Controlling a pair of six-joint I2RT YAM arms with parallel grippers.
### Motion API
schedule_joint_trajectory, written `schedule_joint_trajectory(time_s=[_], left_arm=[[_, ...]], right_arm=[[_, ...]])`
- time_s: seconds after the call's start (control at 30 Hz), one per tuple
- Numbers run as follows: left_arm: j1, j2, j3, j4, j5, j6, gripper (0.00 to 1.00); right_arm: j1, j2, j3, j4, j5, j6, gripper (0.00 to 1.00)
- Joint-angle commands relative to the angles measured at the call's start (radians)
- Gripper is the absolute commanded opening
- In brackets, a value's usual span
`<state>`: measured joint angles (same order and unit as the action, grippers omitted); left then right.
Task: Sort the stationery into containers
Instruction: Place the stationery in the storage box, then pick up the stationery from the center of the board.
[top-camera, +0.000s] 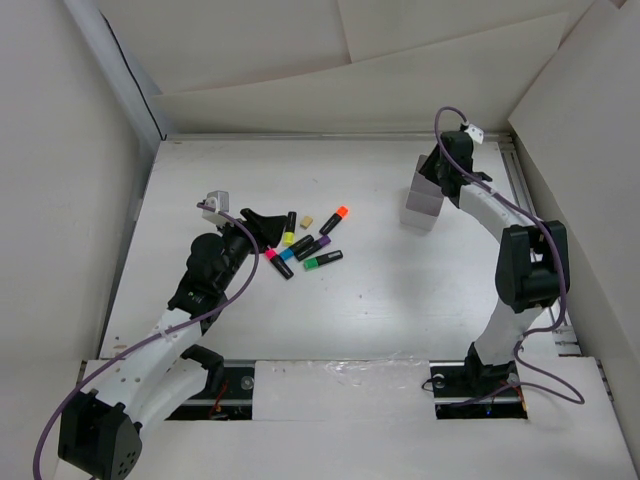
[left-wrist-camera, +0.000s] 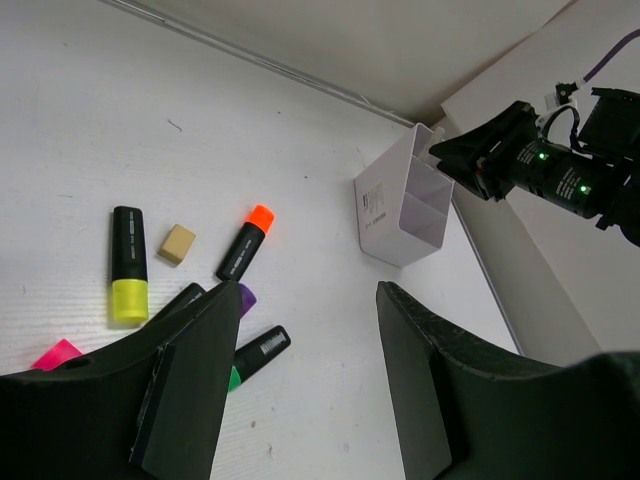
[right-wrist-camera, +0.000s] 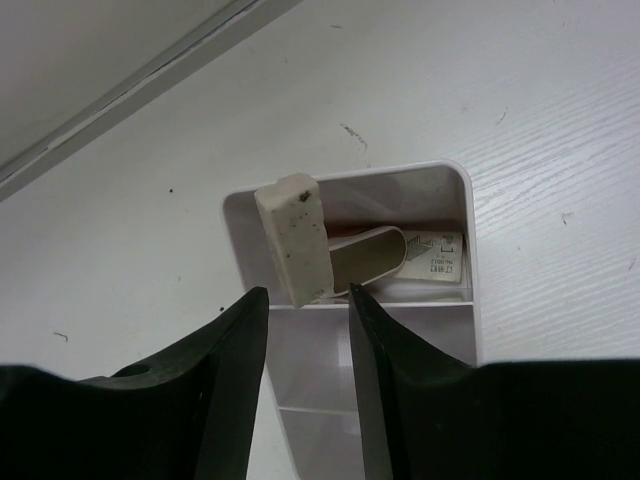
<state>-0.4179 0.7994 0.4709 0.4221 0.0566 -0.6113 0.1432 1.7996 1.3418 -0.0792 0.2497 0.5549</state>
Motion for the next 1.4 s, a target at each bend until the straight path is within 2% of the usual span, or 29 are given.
schedule_joint_trajectory(time_s=[0.0, 0.2, 0.43, 0.53, 0.63, 0.73, 0.9, 0.97, 1.07, 1.1, 1.17, 1.37], left_arm=[[-0.002, -0.014, -0.005, 0.041, 0.006, -0.004, 0.53], [-0.002, -0.014, -0.005, 0.041, 0.006, -0.004, 0.53], [-0.002, -0.014, -0.005, 0.041, 0.006, -0.004, 0.53], [-0.002, -0.014, -0.005, 0.041, 0.015, -0.004, 0.53], [-0.002, -0.014, -0.005, 0.041, 0.005, -0.004, 0.53], [-0.002, -0.014, -0.005, 0.041, 0.005, -0.004, 0.53], [-0.002, -0.035, -0.015, 0.03, -0.018, -0.013, 0.53], [-0.002, -0.051, -0.015, 0.02, -0.044, -0.013, 0.51], [-0.002, -0.078, -0.026, 0.011, -0.083, -0.022, 0.51], [-0.002, -0.095, -0.026, 0.001, -0.083, -0.022, 0.51], [-0.002, -0.12, -0.037, 0.001, -0.092, -0.022, 0.51], [-0.002, -0.129, -0.048, 0.006, -0.093, -0.033, 0.51]], right_arm=[[-0.011, -0.022, 0.023, 0.021, -0.006, 0.007, 0.44], [-0.011, -0.075, -0.001, 0.021, -0.006, 0.007, 0.44], [0.062, -0.166, -0.038, 0.021, 0.069, -0.029, 0.44], [0.102, -0.177, -0.038, 0.021, 0.069, -0.05, 0.32], [0.118, -0.165, -0.038, 0.021, 0.099, -0.059, 0.0], [0.157, -0.154, -0.029, 0.021, -0.001, -0.059, 0.0], [0.35, -0.039, 0.06, 0.0, -0.069, -0.121, 0.0], [0.429, 0.0, 0.111, -0.011, -0.108, -0.131, 0.02], [0.501, 0.079, 0.161, -0.036, -0.174, -0.147, 0.13], [0.516, 0.111, 0.183, -0.036, -0.175, -0.147, 0.25], [0.553, 0.138, 0.183, -0.047, -0.162, -0.168, 0.36], [0.565, 0.224, 0.241, -0.12, -0.211, -0.323, 0.48]])
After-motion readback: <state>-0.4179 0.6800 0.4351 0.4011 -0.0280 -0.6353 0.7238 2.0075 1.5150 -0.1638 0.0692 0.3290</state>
